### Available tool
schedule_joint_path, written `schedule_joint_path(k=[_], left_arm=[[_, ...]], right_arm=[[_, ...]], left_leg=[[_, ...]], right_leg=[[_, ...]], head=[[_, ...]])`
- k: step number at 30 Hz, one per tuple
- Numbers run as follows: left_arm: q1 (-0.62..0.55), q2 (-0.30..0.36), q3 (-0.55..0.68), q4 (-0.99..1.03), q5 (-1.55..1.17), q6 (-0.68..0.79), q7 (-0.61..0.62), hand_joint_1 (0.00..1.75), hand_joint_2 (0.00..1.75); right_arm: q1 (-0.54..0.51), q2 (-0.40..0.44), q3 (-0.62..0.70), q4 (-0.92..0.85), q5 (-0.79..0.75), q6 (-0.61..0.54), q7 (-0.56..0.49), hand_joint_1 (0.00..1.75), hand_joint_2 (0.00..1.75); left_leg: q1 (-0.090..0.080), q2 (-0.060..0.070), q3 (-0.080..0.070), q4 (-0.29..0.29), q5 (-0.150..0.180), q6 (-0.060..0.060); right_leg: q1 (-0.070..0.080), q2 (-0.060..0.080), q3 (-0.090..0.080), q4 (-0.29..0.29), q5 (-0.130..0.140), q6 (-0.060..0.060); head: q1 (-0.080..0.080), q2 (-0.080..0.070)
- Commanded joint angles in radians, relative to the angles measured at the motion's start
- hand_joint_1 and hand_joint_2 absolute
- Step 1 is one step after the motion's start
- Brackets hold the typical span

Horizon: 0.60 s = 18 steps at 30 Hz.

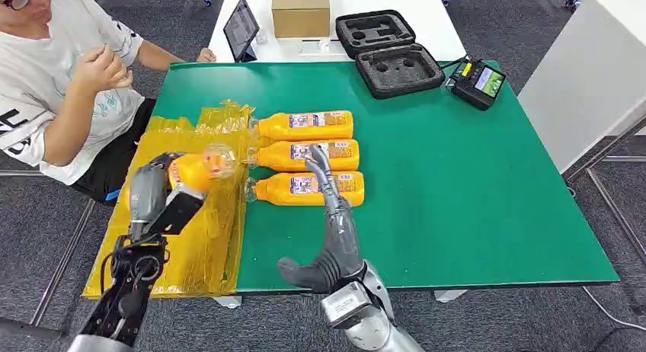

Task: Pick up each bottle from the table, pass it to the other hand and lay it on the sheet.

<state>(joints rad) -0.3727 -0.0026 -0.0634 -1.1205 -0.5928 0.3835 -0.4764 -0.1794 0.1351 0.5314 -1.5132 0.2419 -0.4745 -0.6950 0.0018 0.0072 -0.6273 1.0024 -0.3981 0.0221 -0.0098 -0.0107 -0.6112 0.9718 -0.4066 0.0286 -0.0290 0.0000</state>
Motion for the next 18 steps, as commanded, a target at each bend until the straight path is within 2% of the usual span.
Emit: schedule_joint_path(k=[1,11,18], left_arm=[[-0.305,0.077,-0.141,0.631,-0.127,-0.14,0.068,1.75,1.75],[-0.363,0.061,-0.184,0.727,-0.204,-0.204,0.137,1.75,1.75],[-0.367,0.076,-0.188,0.741,-0.222,-0.229,0.146,1.75,1.75]], right_arm=[[-0.097,0.028,0.014,0.188,-0.005,0.074,0.02,0.0,1.75],[-0.091,0.033,0.023,0.186,0.011,0.107,0.036,0.0,1.75],[-0.064,0.026,0.021,0.178,0.021,0.118,0.039,0.0,1.75]], left_leg=[[0.001,-0.002,0.004,-0.001,0.0,-0.001],[0.001,0.001,0.004,-0.001,-0.001,-0.001],[0.0,0.001,0.003,-0.001,0.0,-0.001]], right_leg=[[0.0,-0.001,0.004,0.0,0.0,-0.001],[0.0,0.002,0.004,0.0,0.0,0.0],[0.0,0.002,0.003,0.0,0.0,0.0]], head=[[0.0,0.0],[0.0,0.0],[0.0,0.0]])
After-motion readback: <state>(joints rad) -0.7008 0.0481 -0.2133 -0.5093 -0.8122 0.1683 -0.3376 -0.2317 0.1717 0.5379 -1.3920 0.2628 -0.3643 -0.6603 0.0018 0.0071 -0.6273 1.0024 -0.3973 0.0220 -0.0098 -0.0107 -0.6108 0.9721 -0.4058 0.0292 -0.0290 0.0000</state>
